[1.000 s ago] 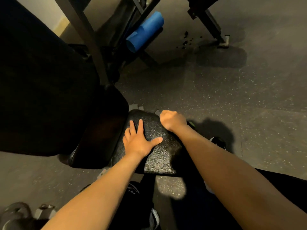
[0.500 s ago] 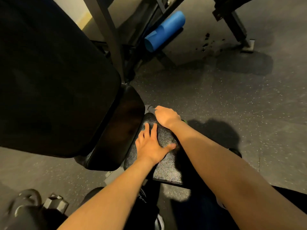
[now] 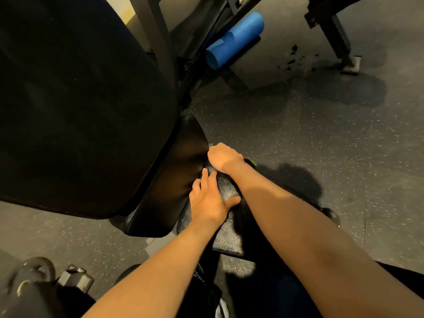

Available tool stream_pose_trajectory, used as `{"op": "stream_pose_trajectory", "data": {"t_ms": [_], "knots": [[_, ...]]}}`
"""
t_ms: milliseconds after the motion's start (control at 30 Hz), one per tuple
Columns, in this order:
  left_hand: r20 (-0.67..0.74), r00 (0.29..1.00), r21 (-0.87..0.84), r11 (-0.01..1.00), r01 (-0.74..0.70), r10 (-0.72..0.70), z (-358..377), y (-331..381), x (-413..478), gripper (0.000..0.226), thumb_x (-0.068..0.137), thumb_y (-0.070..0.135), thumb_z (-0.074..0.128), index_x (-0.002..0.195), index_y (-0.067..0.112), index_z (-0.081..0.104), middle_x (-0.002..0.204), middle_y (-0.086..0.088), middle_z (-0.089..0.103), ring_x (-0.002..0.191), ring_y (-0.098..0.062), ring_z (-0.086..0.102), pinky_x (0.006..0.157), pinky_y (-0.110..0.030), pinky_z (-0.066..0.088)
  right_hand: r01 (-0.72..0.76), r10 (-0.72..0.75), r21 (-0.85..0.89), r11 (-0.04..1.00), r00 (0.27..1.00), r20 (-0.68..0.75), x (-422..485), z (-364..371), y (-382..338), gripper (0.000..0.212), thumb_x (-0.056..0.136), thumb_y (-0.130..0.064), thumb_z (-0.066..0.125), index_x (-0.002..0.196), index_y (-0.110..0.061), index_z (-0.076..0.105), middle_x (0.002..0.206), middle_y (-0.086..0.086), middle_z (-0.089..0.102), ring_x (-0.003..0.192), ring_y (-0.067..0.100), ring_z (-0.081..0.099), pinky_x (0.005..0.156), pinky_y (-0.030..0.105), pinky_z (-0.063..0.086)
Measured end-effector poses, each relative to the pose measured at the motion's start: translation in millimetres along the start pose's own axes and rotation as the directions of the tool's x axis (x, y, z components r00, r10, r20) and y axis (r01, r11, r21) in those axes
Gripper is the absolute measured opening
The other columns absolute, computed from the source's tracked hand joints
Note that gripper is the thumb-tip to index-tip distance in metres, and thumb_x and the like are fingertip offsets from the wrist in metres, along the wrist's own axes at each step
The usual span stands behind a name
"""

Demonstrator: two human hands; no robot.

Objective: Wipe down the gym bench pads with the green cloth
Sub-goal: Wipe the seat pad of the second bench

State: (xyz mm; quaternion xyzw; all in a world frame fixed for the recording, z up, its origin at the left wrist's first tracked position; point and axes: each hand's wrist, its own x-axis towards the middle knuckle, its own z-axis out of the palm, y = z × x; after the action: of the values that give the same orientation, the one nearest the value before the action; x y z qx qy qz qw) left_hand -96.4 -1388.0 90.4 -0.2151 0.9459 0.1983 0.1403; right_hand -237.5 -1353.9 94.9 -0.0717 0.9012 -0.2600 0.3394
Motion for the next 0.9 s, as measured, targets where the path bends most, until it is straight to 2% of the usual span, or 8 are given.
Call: {"op": "stream_pose_trajectory", "data": {"t_ms": [67,200,333,500,667,733,867,900], "knots": [[0.003,1.0,-0.003,1.0,0.006,-0.006,-1.2,0.9,1.8,0.102,0.082,0.064,0.067,0.158,0.023,0.013,0.168,-0.004,0.003,0.149,-0.033,0.011,0.118,-0.043,0.018,0.017,-0.02,-0.054,0.998,0.999,-0.047,-0.1,3.6,-3.1,0.042,0.1,-0.026,0.029,0.126,-0.016,0.061,0.13,0.007,0.056,0.117,0.033,0.055,0.098,0.047,0.04],[0.029,0.999,-0.013,1.0,0.025,-0.024,-2.9,1.4,2.9,0.103,0.081,0.065,0.068,0.157,0.023,0.015,0.168,-0.004,0.003,0.149,-0.033,0.01,0.117,-0.045,0.018,0.076,-0.085,-0.168,0.983,0.995,-0.047,-7.4,7.2,7.9,0.042,0.103,-0.037,0.025,0.132,-0.025,0.053,0.134,0.007,0.049,0.12,0.036,0.051,0.095,0.05,0.04],[0.043,0.999,0.022,1.0,0.018,-0.019,-3.7,2.5,1.5,0.1,0.085,0.066,0.063,0.159,0.024,0.011,0.168,-0.004,-0.001,0.15,-0.034,0.008,0.119,-0.046,0.017,0.097,-0.108,-0.12,0.988,0.991,-0.085,-24.1,3.4,40.1,0.042,0.103,-0.04,0.024,0.14,-0.029,0.042,0.138,0.01,0.045,0.124,0.039,0.049,0.099,0.052,0.036],[0.042,0.999,0.126,0.992,-0.002,-0.003,-1.2,7.9,-11.3,0.087,0.095,0.066,0.046,0.16,0.025,0.007,0.168,-0.01,-0.003,0.152,-0.034,0.006,0.121,-0.045,0.016,-0.03,0.003,-0.135,0.99,0.981,-0.192,-66.2,-8.8,100.7,0.037,0.101,-0.04,0.025,0.12,-0.019,0.049,0.129,0.016,0.053,0.116,0.042,0.055,0.092,0.051,0.041],[-0.05,0.997,0.191,0.98,-0.054,0.064,4.3,18.8,-41.9,0.066,0.099,0.059,0.041,0.155,0.029,0.024,0.165,-0.008,0.01,0.143,-0.034,0.018,0.115,-0.045,0.021,-0.086,0.043,-0.139,0.987,0.958,-0.283,-109.8,-9.4,129.4,0.039,0.102,-0.042,0.025,0.12,-0.019,0.051,0.124,0.013,0.054,0.115,0.041,0.054,0.096,0.051,0.041],[0.01,0.996,0.158,0.984,-0.085,0.084,8.1,24.3,-54.3,0.07,0.096,0.062,0.044,0.156,0.03,0.024,0.164,-0.007,0.012,0.142,-0.034,0.019,0.114,-0.045,0.023,-0.126,0.071,-0.147,0.981,0.939,-0.337,-122.7,-7.1,144.0,0.039,0.102,-0.042,0.025,0.12,-0.019,0.05,0.123,0.013,0.054,0.113,0.041,0.055,0.095,0.05,0.04],[0.137,0.986,0.183,0.975,-0.123,0.099,17.5,29.3,-74.0,0.087,0.09,0.071,0.047,0.159,0.033,0.011,0.167,-0.007,0.0,0.149,-0.036,0.008,0.119,-0.047,0.019,-0.157,0.095,-0.132,0.979,0.917,-0.389,-145.0,-1.4,169.9,0.041,0.104,-0.043,0.024,0.124,-0.02,0.051,0.123,0.013,0.049,0.112,0.04,0.051,0.094,0.051,0.043],[0.153,0.983,0.19,0.973,-0.129,0.1,19.6,28.3,-77.2,0.088,0.09,0.072,0.047,0.159,0.033,0.009,0.168,-0.007,-0.002,0.151,-0.036,0.005,0.121,-0.047,0.017,-0.172,0.102,-0.141,0.975,0.908,-0.405,-149.4,2.3,173.5,0.043,0.104,-0.039,0.021,0.126,-0.019,0.053,0.123,0.012,0.049,0.11,0.039,0.051,0.092,0.05,0.044]]}}
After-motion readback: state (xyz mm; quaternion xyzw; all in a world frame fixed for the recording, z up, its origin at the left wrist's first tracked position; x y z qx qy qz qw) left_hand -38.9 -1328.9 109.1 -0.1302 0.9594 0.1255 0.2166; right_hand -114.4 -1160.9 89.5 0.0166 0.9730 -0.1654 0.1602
